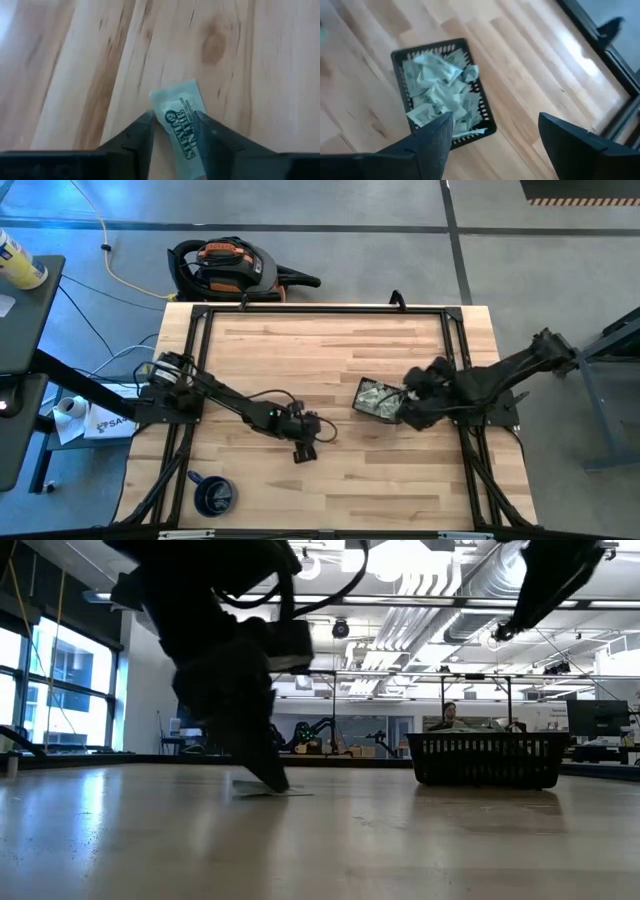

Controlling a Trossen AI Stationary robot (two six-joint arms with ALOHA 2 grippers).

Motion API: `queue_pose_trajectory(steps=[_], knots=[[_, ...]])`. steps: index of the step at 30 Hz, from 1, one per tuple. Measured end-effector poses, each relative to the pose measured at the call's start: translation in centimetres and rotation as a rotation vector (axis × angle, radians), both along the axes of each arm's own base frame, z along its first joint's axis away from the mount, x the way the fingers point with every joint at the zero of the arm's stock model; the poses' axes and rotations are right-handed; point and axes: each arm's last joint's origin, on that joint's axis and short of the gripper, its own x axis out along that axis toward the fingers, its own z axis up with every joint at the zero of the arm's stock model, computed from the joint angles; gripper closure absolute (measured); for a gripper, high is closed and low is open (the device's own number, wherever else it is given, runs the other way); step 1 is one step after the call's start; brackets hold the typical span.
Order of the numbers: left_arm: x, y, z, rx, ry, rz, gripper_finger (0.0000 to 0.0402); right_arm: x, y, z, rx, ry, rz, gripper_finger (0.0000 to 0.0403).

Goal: Pick and place Stevia / Truvia into bins
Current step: Put the stevia packet into the black bin

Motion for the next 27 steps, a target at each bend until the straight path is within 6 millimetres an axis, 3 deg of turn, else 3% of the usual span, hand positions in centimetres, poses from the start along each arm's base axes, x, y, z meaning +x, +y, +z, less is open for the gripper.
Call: queue_pose_trajectory(steps=[3,7,11,15,17,21,24,27], knots=[[1.0,0.4,0.8,0.091,-0.042,-0.006,0.0278,-1.9,0.4,1.0,-0.008,-0.075,-0.026,0.0123],[3.3,2.8,2.8,0.177,-0.076,0.004,0.0375,-3.1,0.6,1.7,0.004,-0.136,-0.028,0.0128],[6.4,5.6,8.1,0.181,-0.180,0.053,0.0368,-3.5,0.6,1.9,0.008,-0.146,-0.029,0.0132],[8.9,7.7,14.1,0.195,-0.343,-0.033,0.0378,-3.7,0.9,1.9,0.012,-0.137,-0.009,0.0137],[9.6,8.6,15.7,0.210,-0.383,-0.069,0.0381,-4.0,1.1,1.8,0.016,-0.126,-0.007,0.0140],[8.9,9.7,14.5,0.113,-0.236,-0.111,0.0354,-4.6,1.3,1.6,0.040,-0.076,-0.011,0.0144],[7.3,9.1,12.2,-0.011,-0.040,0.016,0.0287,-5.0,1.5,1.2,0.050,-0.046,-0.014,0.0144],[6.4,7.3,10.6,-0.081,0.037,0.088,0.0213,-5.1,1.6,0.2,0.039,-0.031,-0.013,0.0144]])
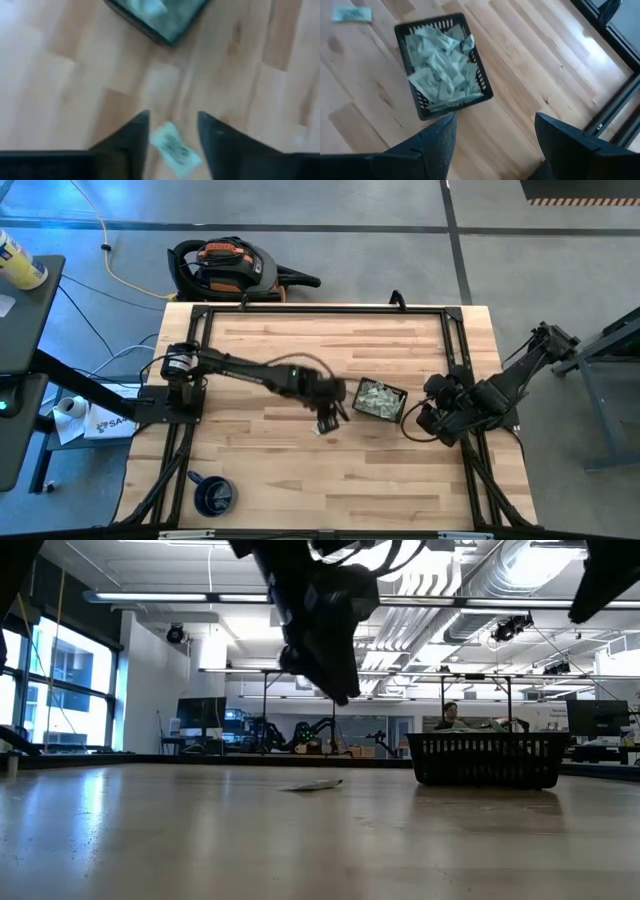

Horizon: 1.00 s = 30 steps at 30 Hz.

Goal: Pick and place Stevia / Truvia into bins
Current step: Put the stevia packet into the black bin

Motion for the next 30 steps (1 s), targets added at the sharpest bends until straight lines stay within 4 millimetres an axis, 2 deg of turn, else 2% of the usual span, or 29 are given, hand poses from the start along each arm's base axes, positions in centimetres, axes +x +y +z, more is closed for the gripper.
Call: queue_pose_trajectory(steps=[3,6,8,11,13,16,19,24,26,28,30], knots=[[-0.7,-1.7,-1.6,-0.045,0.024,0.096,0.0141,0.1,0.0,-1.2,-0.001,0.009,-0.002,0.0144],[-1.3,-2.5,-2.7,-0.058,0.043,0.212,0.0087,0.2,0.1,-2.3,0.010,0.009,-0.005,0.0144],[-1.9,-2.7,-3.8,-0.057,0.063,0.259,0.0067,0.3,0.2,-2.8,0.016,0.012,-0.005,0.0144],[-2.0,-2.7,-6.2,-0.075,0.058,0.270,0.0065,0.2,0.1,-3.5,0.019,0.021,-0.010,0.0144],[-2.1,-2.7,-8.0,-0.096,0.088,0.266,0.0081,0.2,0.1,-3.7,0.027,0.026,-0.020,0.0144],[-1.5,-2.8,-9.3,-0.083,0.081,0.263,0.0130,0.1,0.2,-3.8,0.042,0.036,-0.023,0.0144],[-1.6,-3.0,-10.3,-0.027,0.112,0.236,0.0209,0.1,0.2,-3.8,0.049,0.029,-0.037,0.0144],[-1.1,-2.9,-10.2,0.085,0.052,0.163,0.0368,0.2,0.2,-3.8,0.046,0.019,-0.042,0.0144],[-0.4,-2.2,-9.0,0.094,0.010,0.144,0.0378,0.2,0.2,-3.8,0.043,0.007,-0.046,0.0144],[0.5,-1.1,-7.7,0.110,0.003,0.124,0.0364,0.3,0.2,-3.5,0.042,-0.011,-0.054,0.0144],[1.6,-0.1,-4.8,0.136,-0.049,0.097,0.0358,0.4,0.3,-3.0,0.039,-0.039,-0.057,0.0144]])
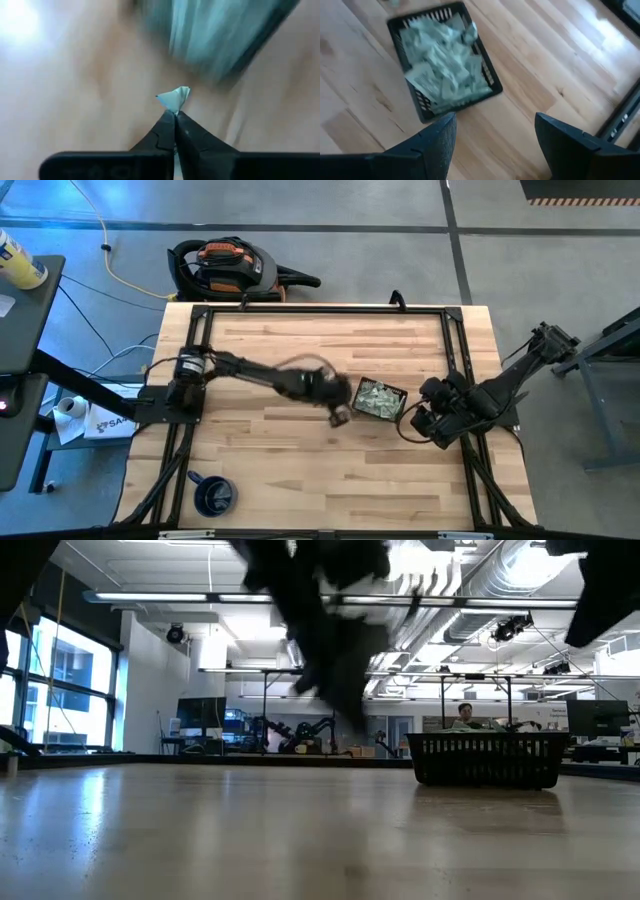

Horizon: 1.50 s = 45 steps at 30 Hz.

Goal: Pick and place Stevia / Truvia into bins
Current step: Put the stevia packet into the black bin, then return to Home Position

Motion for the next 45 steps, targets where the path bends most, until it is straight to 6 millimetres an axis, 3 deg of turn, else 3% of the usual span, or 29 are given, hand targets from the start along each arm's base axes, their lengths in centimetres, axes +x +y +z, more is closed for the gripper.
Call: queue_pose_trajectory(steps=[4,6,9,12,15,17,21,23,28,32,35,40,43,45], knots=[[2.2,1.3,7.2,0.079,-0.197,-0.116,0.0382,0.3,0.1,1.4,-0.010,-0.057,0.010,0.0144],[3.1,1.9,9.3,0.123,-0.255,-0.168,0.0382,0.4,0.1,2.0,-0.017,-0.072,0.018,0.0144],[4.8,2.8,10.7,0.162,-0.347,-0.216,0.0375,0.4,0.1,2.2,-0.014,-0.070,0.019,0.0144],[6.7,3.3,8.9,0.082,-0.343,-0.292,0.0369,0.3,0.2,2.2,0.010,-0.055,0.014,0.0144],[8.0,3.0,5.0,0.037,-0.263,-0.325,0.0367,0.3,0.2,1.9,0.024,-0.041,0.005,0.0144],[8.6,2.9,3.4,0.033,-0.246,-0.328,0.0360,0.3,0.3,1.8,0.028,-0.036,0.006,0.0144],[8.8,3.0,3.1,0.023,-0.247,-0.312,0.0317,0.3,0.3,1.8,0.033,-0.040,0.013,0.0144],[8.5,3.1,3.7,0.004,-0.236,-0.282,0.0289,0.3,0.4,1.8,0.036,-0.041,0.015,0.0144],[7.7,3.5,9.1,0.027,-0.331,-0.240,0.0226,0.3,0.4,1.8,0.036,-0.033,0.028,0.0144],[7.0,3.7,9.5,-0.087,-0.248,-0.223,0.0195,0.1,0.2,3.0,0.059,-0.101,0.029,0.0144],[5.7,2.9,12.3,-0.127,-0.253,-0.284,0.0187,-0.4,-0.4,5.7,0.060,-0.226,0.058,0.0144],[-2.1,2.3,23.2,-0.052,-0.384,-0.327,0.0186,-3.1,-3.4,12.2,0.051,-0.485,0.050,0.0144],[-5.0,2.6,25.3,-0.025,-0.369,-0.258,0.0186,-5.9,-5.5,15.9,0.125,-0.631,0.025,0.0144],[-5.8,2.4,25.2,-0.025,-0.334,-0.247,0.0186,-7.4,-6.6,18.1,0.209,-0.770,-0.016,0.0144]])
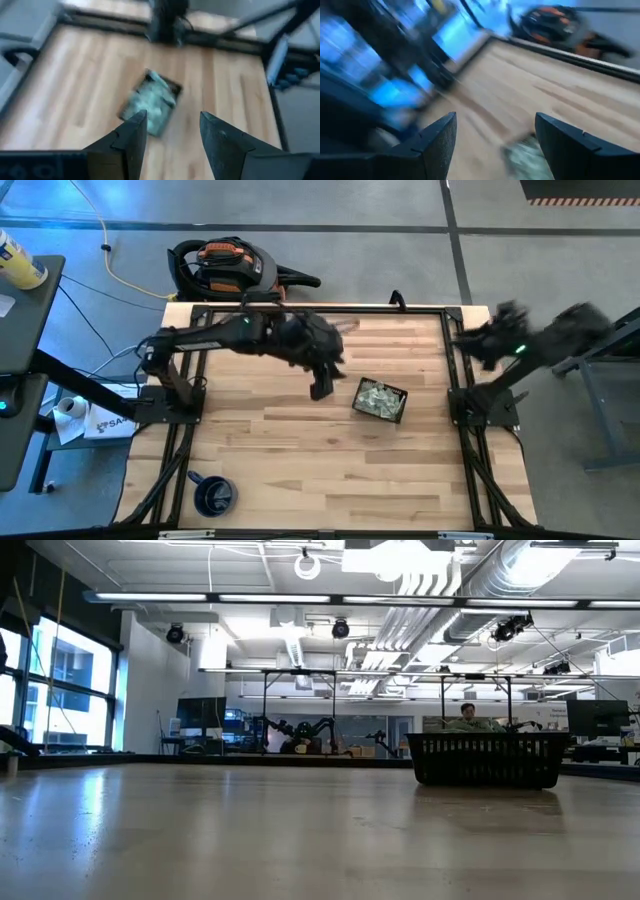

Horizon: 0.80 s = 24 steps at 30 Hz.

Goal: Pick and place Stevia / Truvia into bins
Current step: Return to Home Position

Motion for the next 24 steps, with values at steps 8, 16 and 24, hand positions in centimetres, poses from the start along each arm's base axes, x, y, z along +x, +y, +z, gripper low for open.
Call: queue_pose_trajectory(steps=[8,16,24], knots=[[3.5,-3.1,-8.6,-0.302,-0.223,-0.243,0.0186,2.8,2.1,-1.5,-0.223,-0.102,0.219,0.0144],[-1.7,-2.6,-14.3,-0.536,-0.595,-0.251,0.0185,4.6,3.4,-12.4,0.015,-0.302,0.241,0.0144],[-14.2,-0.5,-15.7,-0.442,-0.653,0.023,0.0185,-2.9,-1.3,-14.8,-0.143,-0.532,0.285,0.0144]])
